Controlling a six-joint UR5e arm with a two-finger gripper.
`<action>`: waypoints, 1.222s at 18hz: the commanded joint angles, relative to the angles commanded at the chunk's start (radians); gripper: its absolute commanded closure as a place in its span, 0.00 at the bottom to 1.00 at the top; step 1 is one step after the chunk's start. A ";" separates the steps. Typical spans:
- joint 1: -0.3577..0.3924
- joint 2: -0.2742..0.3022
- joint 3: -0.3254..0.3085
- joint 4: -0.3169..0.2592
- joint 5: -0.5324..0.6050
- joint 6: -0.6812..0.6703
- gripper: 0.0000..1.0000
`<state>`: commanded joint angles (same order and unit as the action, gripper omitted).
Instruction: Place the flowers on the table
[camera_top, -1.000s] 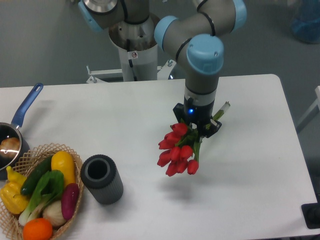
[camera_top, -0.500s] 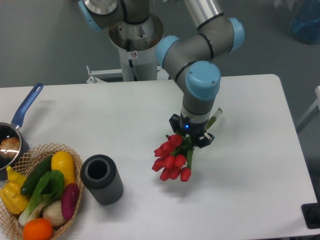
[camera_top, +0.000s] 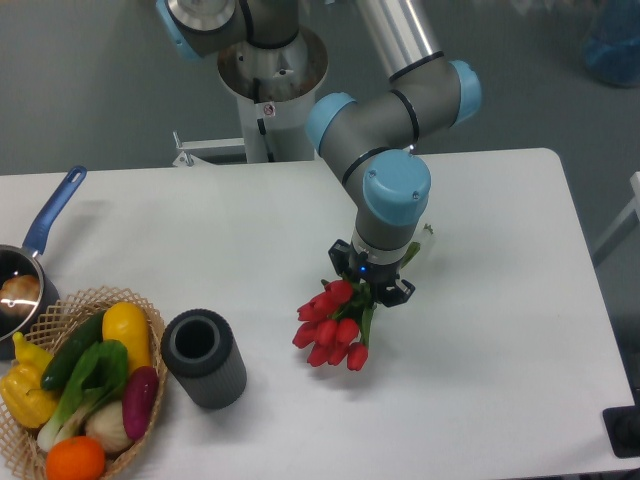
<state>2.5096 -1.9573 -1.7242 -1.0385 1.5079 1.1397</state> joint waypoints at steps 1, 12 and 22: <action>-0.002 -0.003 0.000 0.000 0.000 0.000 0.56; -0.005 -0.023 0.000 0.011 0.005 0.000 0.51; -0.002 -0.008 0.044 0.018 0.000 0.011 0.00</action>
<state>2.5080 -1.9651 -1.6797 -1.0201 1.5079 1.1505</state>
